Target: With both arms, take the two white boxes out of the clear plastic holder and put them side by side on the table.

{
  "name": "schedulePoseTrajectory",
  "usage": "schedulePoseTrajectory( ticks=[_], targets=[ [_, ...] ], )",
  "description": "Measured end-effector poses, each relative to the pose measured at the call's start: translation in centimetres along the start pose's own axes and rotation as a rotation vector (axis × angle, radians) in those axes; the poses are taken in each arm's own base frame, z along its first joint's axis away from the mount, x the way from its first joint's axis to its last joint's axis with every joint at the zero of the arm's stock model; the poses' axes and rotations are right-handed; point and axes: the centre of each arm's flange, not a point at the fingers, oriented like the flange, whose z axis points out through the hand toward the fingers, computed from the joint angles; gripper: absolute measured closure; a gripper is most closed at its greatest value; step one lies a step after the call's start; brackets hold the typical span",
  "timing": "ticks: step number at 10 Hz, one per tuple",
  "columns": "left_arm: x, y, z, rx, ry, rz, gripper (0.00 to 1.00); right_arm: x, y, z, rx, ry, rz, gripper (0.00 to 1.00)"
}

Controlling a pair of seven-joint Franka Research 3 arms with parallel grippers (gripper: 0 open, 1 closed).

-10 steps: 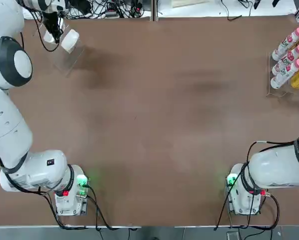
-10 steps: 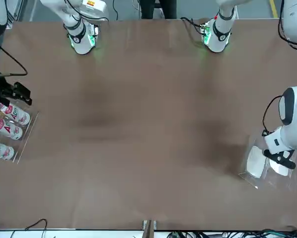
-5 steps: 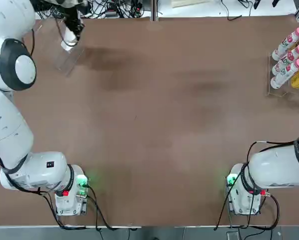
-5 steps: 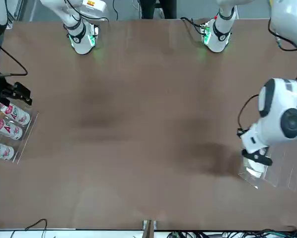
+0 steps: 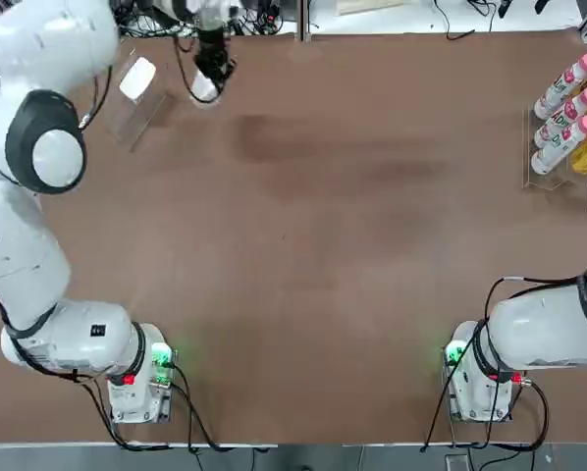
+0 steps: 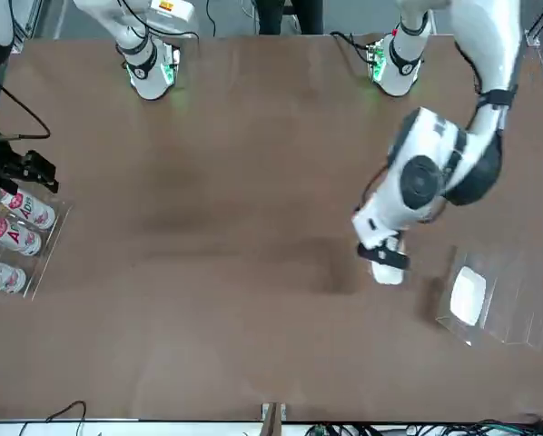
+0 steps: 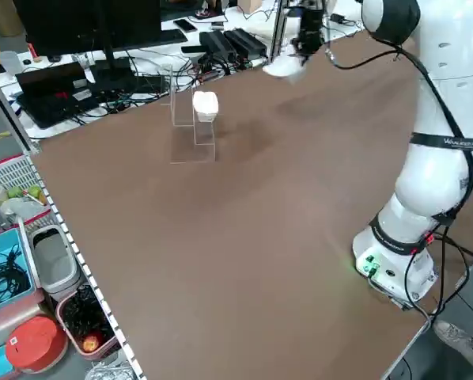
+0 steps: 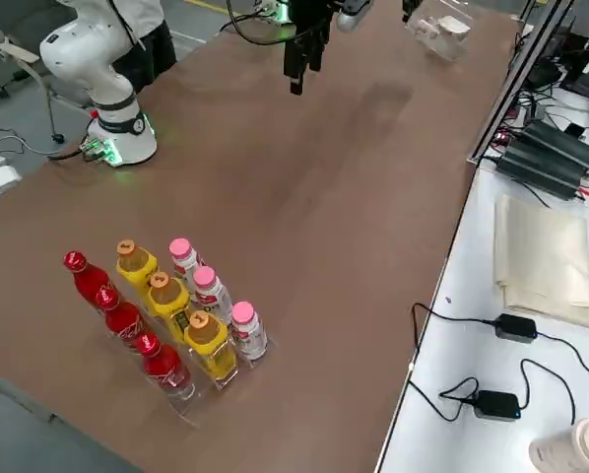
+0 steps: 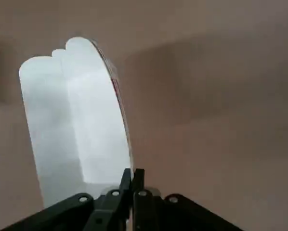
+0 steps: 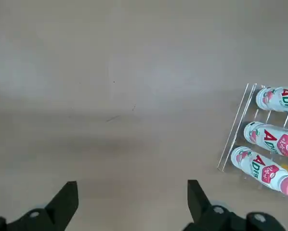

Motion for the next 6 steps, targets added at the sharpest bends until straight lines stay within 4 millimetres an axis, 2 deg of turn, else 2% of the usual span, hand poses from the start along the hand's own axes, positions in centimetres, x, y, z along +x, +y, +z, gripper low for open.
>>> schedulePoseTrajectory(
  ticks=[2,4,5,6],
  targets=[
    [-2.2,10.2,2.4,0.003,0.004,-0.005,0.98,0.0,0.1,0.0,0.0,0.001,0.001,0.0],
    [-4.6,20.1,5.5,-0.047,0.051,-0.095,0.98,0.2,-0.3,0.0,0.0,0.018,-0.005,0.0],
    [-5.7,23.9,7.0,-0.07,0.058,-0.134,0.98,0.8,-1.1,0.3,0.01,0.048,-0.018,0.0],
    [-6.7,26.7,8.2,-0.075,0.055,-0.166,0.98,1.4,-3.0,1.5,0.02,0.081,-0.045,0.0]
  ],
)
